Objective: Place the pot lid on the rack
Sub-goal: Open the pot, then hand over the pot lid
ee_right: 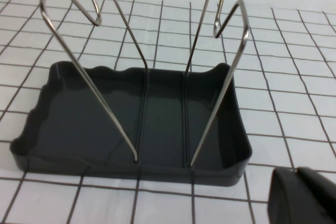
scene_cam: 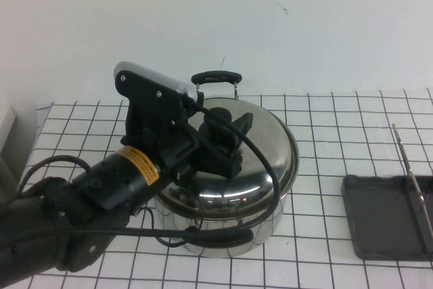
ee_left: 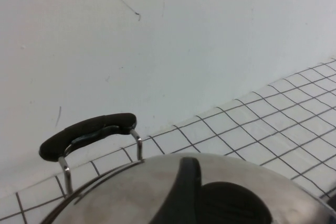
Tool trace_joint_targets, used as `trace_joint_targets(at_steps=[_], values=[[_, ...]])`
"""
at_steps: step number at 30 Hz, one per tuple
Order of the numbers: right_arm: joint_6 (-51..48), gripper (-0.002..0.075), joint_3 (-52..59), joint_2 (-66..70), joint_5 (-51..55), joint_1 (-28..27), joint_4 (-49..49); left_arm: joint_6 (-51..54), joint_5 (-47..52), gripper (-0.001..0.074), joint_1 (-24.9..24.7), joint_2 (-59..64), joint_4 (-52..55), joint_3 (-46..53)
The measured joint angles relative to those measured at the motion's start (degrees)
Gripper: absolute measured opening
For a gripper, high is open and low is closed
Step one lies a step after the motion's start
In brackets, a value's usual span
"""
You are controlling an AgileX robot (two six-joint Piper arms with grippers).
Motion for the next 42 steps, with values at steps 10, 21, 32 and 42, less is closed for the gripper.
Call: trace_joint_targets(at_steps=[10,21,32,42], values=[[0.0,-0.0003,0.0,0.0,0.0,0.0,-0.02,5.87,-8.32,0.062,0.09,8.02,-7.43,-1.69],[0.0,-0.0003,0.0,0.0,0.0,0.0,-0.02,6.08,-8.6,0.0471,0.09,12.93,-12.11,-4.11],[0.0,-0.0003,0.0,0.0,0.0,0.0,-0.02,6.2,-14.5,0.0314,0.09,11.91,-14.91,-4.11],[0.0,-0.0003,0.0,0.0,0.0,0.0,-0.41,-10.65,-18.19,0.0314,0.09,1.24,2.67,-4.11]])
